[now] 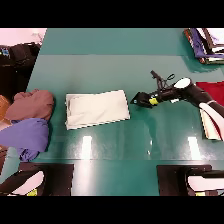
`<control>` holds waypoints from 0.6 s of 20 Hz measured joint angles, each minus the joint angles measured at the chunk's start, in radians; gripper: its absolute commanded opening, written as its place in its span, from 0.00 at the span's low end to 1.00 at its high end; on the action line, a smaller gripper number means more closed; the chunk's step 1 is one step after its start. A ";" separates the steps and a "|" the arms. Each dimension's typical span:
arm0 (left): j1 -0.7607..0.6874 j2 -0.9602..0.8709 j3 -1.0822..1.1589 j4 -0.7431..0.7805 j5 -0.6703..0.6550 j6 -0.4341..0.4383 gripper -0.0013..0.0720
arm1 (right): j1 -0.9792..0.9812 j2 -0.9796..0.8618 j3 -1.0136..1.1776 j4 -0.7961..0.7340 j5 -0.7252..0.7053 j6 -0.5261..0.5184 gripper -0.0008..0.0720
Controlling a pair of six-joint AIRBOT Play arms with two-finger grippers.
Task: Fold the shirts.
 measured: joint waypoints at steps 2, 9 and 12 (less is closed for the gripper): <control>0.000 0.000 0.000 -0.005 0.000 0.000 0.05 | 0.040 -0.075 0.050 0.050 0.001 -0.013 0.97; -0.006 0.000 -0.001 -0.012 -0.027 0.000 0.05 | 0.193 -0.297 0.294 0.089 0.056 -0.024 0.09; -0.053 0.000 -0.001 -0.013 -0.032 0.001 0.05 | 0.217 -0.330 0.380 0.090 0.072 -0.038 0.03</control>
